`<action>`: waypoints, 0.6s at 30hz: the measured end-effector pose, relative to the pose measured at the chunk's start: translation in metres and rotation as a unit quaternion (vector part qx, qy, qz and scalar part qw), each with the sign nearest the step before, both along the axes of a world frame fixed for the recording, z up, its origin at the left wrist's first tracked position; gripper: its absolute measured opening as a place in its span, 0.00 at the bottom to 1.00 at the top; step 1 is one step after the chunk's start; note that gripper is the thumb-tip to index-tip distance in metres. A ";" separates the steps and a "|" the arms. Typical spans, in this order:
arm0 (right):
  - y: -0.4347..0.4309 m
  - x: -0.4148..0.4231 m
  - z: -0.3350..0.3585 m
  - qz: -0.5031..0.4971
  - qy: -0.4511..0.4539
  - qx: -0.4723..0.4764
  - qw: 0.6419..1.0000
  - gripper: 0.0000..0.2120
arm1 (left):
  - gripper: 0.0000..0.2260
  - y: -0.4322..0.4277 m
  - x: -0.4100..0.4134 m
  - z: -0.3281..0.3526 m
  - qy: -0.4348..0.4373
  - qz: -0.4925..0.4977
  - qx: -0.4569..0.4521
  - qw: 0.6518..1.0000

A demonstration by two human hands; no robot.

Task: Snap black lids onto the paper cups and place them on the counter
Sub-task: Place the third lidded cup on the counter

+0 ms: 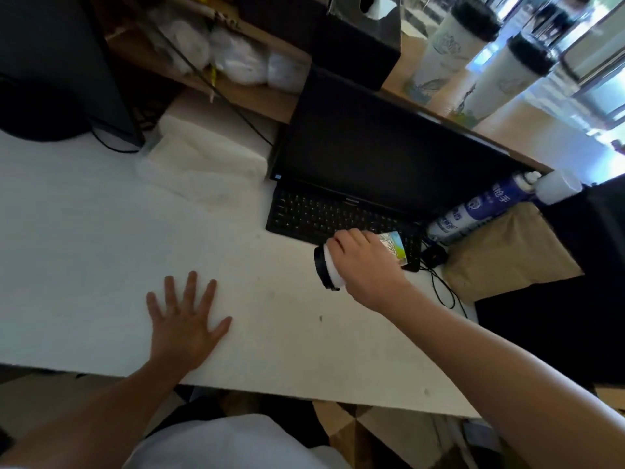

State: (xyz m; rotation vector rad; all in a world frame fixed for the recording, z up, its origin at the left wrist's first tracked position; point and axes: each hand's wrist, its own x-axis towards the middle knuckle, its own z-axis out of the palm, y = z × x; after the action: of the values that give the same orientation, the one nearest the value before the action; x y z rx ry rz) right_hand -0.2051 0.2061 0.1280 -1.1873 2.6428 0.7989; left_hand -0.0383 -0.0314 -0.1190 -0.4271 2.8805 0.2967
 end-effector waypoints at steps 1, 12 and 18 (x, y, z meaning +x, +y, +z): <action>-0.006 -0.002 0.006 0.019 0.016 0.022 0.999 0.35 | 0.38 0.000 0.000 0.000 0.002 0.000 -0.001 1.000; -0.066 0.007 0.006 0.054 0.079 0.137 0.986 0.28 | 0.38 -0.001 0.002 -0.002 0.022 -0.006 0.004 1.000; -0.067 0.008 0.003 0.038 0.080 0.118 0.989 0.31 | 0.37 -0.002 0.002 -0.005 0.022 -0.006 0.006 1.000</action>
State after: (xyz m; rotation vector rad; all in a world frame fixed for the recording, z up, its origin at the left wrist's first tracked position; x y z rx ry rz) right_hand -0.1973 0.1395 0.1309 -1.2110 2.5435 1.2309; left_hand -0.0360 -0.0331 -0.1241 -0.4061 2.9221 0.3266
